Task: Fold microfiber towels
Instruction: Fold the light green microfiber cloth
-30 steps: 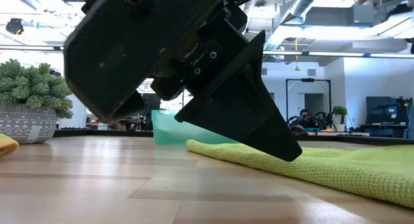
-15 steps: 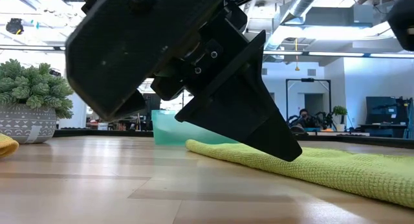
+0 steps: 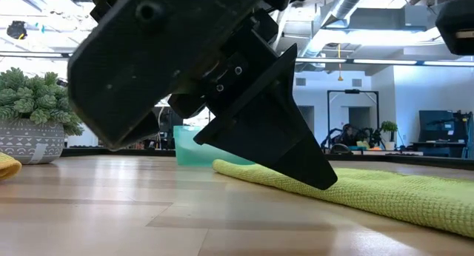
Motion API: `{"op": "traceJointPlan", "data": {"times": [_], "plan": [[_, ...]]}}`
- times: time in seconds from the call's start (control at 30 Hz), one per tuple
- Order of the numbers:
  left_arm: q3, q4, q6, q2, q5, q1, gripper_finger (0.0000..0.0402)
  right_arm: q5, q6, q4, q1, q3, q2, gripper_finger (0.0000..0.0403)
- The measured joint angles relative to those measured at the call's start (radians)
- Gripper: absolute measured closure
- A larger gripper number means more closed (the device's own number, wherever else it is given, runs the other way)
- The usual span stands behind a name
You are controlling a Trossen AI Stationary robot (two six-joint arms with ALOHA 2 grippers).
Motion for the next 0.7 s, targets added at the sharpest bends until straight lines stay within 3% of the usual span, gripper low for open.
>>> {"op": "traceJointPlan", "data": {"times": [0.2, 0.43, 0.7], "plan": [[0.000, 0.000, 0.000, 0.000, 0.000, 0.000, 0.0379, -0.080, -0.073, 0.014, 0.020, -0.036, 0.000, 0.0177], [0.000, 0.001, 0.000, 0.000, 0.000, 0.000, 0.0379, 0.001, -0.172, 0.077, 0.063, -0.044, 0.000, 0.0193], [0.000, 0.001, 0.000, 0.000, 0.000, 0.000, 0.0379, 0.003, -0.183, 0.106, 0.064, -0.044, 0.038, 0.0202]]}}
